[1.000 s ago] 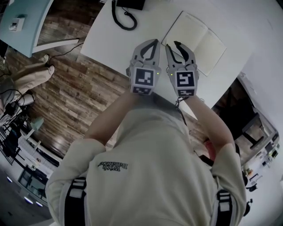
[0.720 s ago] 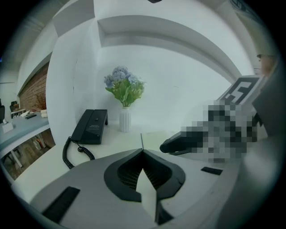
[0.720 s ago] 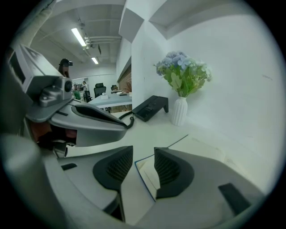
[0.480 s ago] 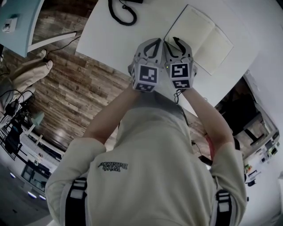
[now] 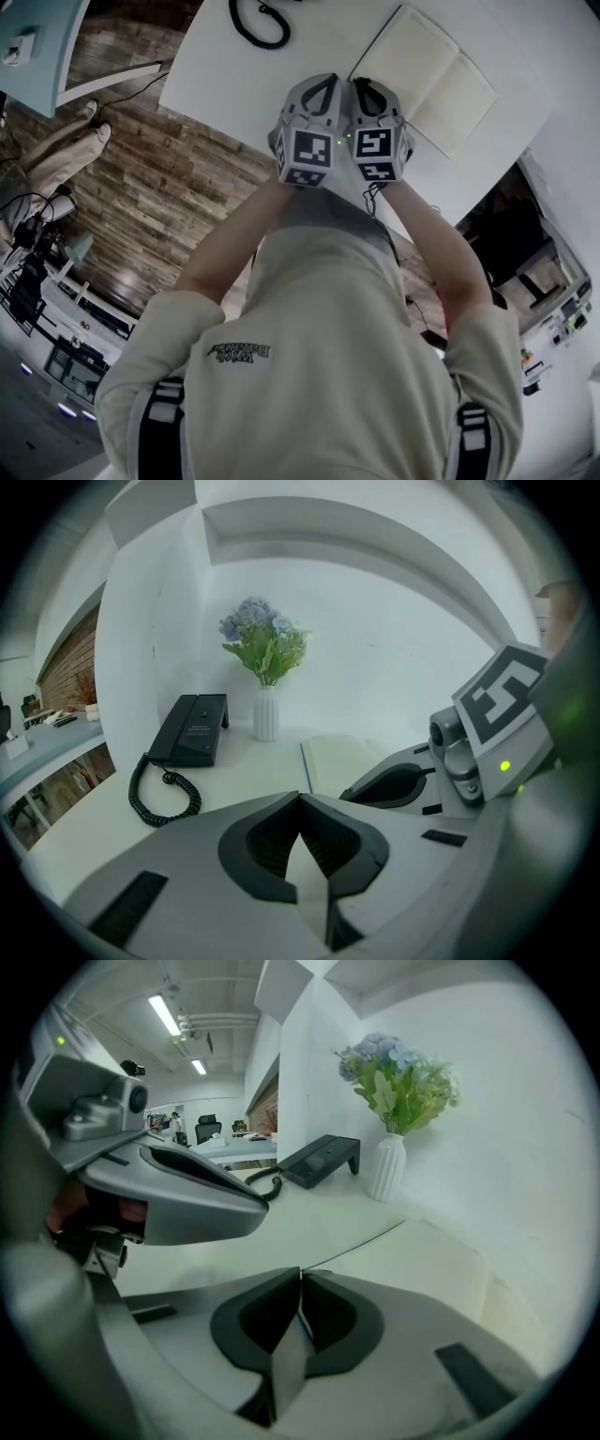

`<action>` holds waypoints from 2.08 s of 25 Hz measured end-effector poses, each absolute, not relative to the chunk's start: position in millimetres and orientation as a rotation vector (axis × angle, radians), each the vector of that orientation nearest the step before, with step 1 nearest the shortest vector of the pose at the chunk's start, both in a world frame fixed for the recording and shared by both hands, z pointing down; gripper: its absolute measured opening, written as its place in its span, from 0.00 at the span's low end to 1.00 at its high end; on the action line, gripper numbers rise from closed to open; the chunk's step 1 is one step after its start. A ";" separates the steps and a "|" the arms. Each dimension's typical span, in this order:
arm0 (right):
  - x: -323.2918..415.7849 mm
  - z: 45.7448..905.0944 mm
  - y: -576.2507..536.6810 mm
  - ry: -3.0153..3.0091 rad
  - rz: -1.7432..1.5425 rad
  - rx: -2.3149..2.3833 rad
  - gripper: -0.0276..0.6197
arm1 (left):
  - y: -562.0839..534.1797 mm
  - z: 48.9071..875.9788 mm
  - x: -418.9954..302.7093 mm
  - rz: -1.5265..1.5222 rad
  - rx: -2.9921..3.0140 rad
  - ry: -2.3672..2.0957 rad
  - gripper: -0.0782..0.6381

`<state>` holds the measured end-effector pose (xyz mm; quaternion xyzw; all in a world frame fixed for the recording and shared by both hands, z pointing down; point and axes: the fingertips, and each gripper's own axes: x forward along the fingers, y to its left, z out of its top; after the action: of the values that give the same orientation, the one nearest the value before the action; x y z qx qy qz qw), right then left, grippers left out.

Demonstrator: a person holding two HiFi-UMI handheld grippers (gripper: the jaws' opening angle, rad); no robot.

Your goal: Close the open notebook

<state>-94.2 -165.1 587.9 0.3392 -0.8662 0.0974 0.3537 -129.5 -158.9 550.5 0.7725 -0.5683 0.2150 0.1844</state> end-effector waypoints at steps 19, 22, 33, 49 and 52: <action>-13.6 466.8 -155.9 -2.378 0.171 1.177 0.05 | -156.4 476.4 -93.8 0.526 2.334 -1.621 0.13; 26.6 459.0 -147.9 -2.338 0.205 1.296 0.05 | -152.1 465.4 -66.9 0.521 2.399 -1.569 0.13; 145.7 532.2 -103.4 -2.029 0.568 1.571 0.05 | -127.4 493.2 14.5 0.628 2.501 -1.369 0.13; 164.6 541.0 -109.1 -1.966 0.559 1.615 0.11 | -129.9 502.5 16.3 0.655 2.464 -1.403 0.13; 144.3 495.7 -121.9 -2.097 0.376 1.614 0.11 | -135.0 489.3 -2.4 0.628 2.444 -1.464 0.13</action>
<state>144.3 -121.9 495.7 0.5874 -0.7631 0.1367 0.2320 -2.4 -135.0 489.3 0.8325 -0.4987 0.2138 0.1121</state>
